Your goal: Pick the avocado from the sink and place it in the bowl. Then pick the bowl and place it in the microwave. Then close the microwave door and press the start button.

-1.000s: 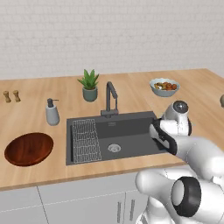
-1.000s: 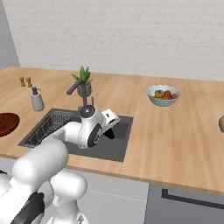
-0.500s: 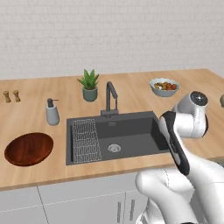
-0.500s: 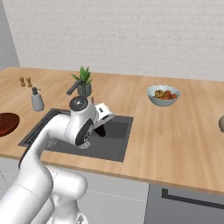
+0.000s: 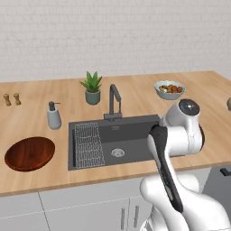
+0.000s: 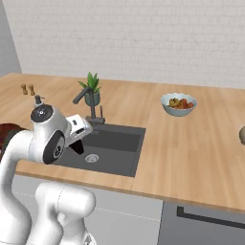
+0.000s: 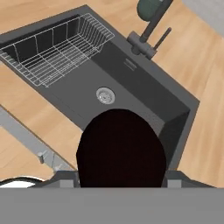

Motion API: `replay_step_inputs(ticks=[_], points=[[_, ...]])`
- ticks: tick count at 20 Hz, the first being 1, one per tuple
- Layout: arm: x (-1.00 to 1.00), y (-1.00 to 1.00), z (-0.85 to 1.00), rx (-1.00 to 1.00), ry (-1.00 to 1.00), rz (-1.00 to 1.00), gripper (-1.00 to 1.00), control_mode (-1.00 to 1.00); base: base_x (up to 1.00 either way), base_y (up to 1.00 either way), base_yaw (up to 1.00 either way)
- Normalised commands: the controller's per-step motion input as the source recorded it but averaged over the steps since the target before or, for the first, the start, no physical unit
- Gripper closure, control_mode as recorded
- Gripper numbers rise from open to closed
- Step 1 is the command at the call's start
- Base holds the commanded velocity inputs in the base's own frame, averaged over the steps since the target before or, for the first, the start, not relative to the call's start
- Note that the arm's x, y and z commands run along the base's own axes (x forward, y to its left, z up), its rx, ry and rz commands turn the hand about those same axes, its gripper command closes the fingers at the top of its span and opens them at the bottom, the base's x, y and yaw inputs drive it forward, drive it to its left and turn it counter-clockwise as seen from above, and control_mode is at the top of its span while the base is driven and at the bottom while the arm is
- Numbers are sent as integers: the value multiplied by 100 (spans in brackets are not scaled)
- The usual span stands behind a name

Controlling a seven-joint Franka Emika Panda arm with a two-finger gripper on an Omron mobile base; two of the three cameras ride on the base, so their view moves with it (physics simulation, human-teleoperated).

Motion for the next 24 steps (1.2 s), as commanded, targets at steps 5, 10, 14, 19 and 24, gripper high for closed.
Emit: replay_step_inputs(ticks=[5, 10, 14, 19, 24], points=[[-19, 100, 13, 0, 14, 0, 100, -100, 0, 0, 0], [6, 100, 0, 1, 17, 0, 100, -100, 0, 0, 0], [31, 99, 0, 4, 13, 1, 100, -100, 0, 0, 0], [19, 78, -9, 1, 8, 7, 100, -100, 0, 0, 0], [19, 62, -4, 0, 9, 9, 100, -100, 0, 0, 0]])
